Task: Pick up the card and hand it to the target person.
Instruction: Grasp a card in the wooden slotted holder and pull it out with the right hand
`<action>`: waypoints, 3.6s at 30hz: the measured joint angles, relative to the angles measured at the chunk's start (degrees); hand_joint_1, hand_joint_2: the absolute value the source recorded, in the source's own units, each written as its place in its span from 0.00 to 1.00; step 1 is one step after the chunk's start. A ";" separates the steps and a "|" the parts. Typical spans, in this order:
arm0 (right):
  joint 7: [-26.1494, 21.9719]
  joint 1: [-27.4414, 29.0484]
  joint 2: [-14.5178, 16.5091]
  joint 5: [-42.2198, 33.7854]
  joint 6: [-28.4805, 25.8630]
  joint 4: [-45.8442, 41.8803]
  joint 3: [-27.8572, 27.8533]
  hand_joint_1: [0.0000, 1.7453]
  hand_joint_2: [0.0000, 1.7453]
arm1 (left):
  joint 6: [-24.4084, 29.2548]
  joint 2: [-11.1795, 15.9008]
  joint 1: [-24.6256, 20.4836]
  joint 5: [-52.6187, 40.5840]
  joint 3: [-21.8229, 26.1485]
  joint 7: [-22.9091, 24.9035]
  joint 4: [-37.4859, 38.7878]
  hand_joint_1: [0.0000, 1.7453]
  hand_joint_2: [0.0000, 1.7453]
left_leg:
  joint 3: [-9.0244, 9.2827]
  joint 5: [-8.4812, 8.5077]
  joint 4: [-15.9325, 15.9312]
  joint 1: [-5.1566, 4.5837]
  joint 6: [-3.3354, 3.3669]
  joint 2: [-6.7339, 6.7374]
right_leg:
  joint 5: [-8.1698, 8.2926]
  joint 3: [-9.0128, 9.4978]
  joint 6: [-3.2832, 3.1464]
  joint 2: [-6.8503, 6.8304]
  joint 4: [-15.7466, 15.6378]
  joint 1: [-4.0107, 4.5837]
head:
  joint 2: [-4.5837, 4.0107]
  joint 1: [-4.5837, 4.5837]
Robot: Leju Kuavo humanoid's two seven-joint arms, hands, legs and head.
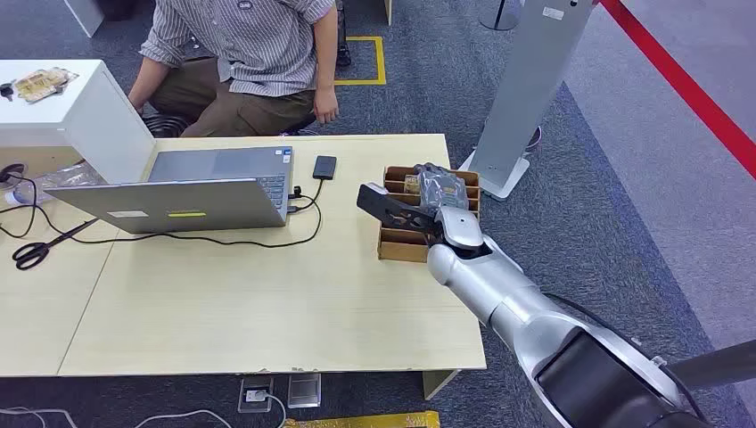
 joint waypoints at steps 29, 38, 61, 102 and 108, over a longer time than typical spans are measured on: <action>0.45 0.08 -0.52 -0.51 0.70 0.43 0.19 0.24 1.00 | -0.13 0.00 0.12 0.01 0.00 -0.19 0.00 0.00 0.00 | 0.00 0.00 0.00 0.00 0.00 0.00 | 0.00 0.00 0.00 0.00 0.00 0.00 | -0.01 0.03; 0.39 0.11 -0.52 -0.46 0.70 0.51 0.35 0.27 1.00 | -0.13 0.00 0.13 0.02 0.00 -0.19 0.00 0.00 0.00 | 0.00 0.00 0.00 0.00 0.00 0.00 | 0.00 0.00 0.00 0.00 0.00 0.00 | -0.01 0.01; 0.46 -0.24 -0.55 -0.10 0.01 0.57 0.37 0.66 1.00 | -0.13 0.00 0.15 0.02 -0.02 0.03 0.00 0.00 0.00 | 0.01 0.00 0.00 0.00 0.00 0.00 | 0.00 0.00 0.00 0.00 0.01 0.00 | -0.01 0.01; -0.49 -0.21 -0.58 -0.16 -3.69 0.06 0.26 1.00 1.00 | 0.94 0.00 0.16 0.00 -0.85 -0.15 0.00 0.00 1.00 | -0.01 0.00 0.00 0.00 -0.01 0.00 | 0.00 -0.02 0.00 0.00 0.02 0.00 | -0.01 0.02; 2.01 -0.48 -2.70 -2.79 2.41 -7.83 -0.88 1.00 1.00 | 1.20 0.04 0.24 0.51 -0.81 0.25 0.00 0.00 1.00 | 0.00 0.01 0.00 0.00 -0.01 0.00 | 0.00 -0.02 0.00 0.00 0.03 0.00 | -0.01 0.02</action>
